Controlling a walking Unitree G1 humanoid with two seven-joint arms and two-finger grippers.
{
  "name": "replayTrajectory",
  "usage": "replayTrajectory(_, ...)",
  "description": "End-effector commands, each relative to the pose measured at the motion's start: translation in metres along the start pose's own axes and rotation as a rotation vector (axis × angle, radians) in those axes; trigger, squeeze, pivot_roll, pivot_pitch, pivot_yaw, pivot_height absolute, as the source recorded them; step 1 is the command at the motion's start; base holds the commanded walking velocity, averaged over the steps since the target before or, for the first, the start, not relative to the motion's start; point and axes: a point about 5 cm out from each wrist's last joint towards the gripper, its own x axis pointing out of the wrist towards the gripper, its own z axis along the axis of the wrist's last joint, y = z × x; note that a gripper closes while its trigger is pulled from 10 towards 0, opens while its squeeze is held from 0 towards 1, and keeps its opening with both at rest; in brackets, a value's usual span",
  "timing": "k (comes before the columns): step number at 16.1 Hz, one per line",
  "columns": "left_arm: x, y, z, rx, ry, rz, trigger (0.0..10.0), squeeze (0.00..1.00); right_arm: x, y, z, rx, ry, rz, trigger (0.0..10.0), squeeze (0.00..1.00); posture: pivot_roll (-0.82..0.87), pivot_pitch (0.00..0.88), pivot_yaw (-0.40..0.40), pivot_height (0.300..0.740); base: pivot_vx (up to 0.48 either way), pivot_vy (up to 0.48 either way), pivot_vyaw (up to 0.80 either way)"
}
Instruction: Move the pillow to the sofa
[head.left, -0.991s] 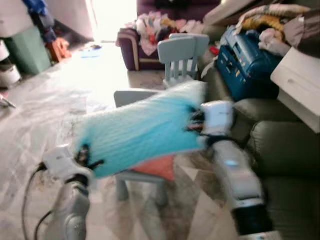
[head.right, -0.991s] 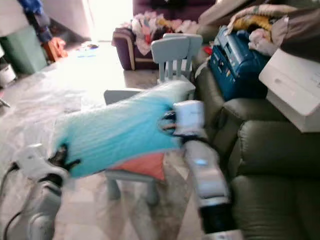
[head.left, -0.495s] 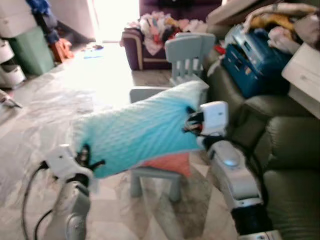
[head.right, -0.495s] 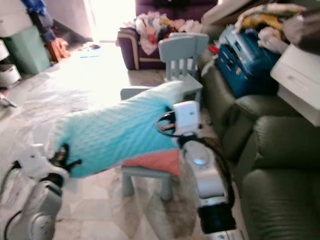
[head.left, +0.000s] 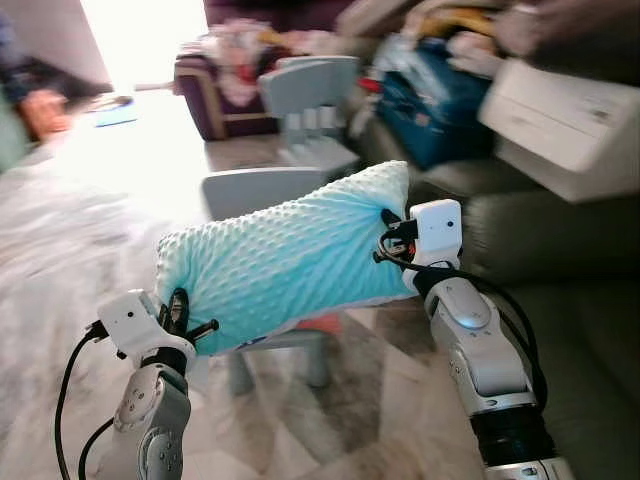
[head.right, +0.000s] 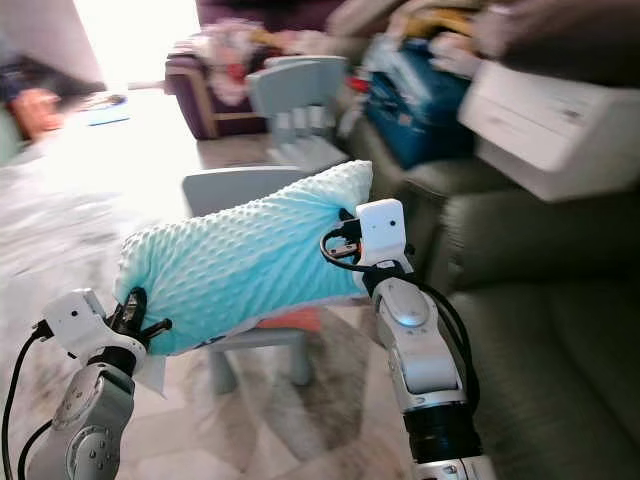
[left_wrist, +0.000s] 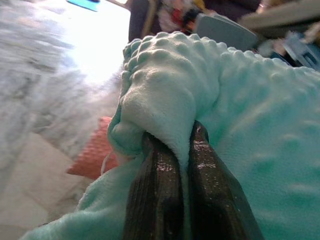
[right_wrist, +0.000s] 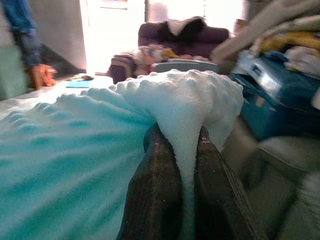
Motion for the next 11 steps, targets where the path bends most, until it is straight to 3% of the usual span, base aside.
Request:
replayTrajectory(1, 0.0014, 0.0009, 0.0026, 0.017, -0.009, 0.013, 10.0, 0.0, 0.0024, 0.0014, 0.0076, 0.005, -0.026, 0.004, 10.0, 0.0, -0.16, 0.0, 0.039, 0.74, 0.0, 0.0, -0.8)
replayTrajectory(11, 0.001, 0.0009, 0.001, 0.011, -0.004, 0.014, 10.0, 0.0, 0.0024, 0.0021, 0.0075, 0.009, -0.023, 0.007, 10.0, 0.0, -0.16, 0.0, 0.037, 0.74, 0.0, 0.0, -0.8)
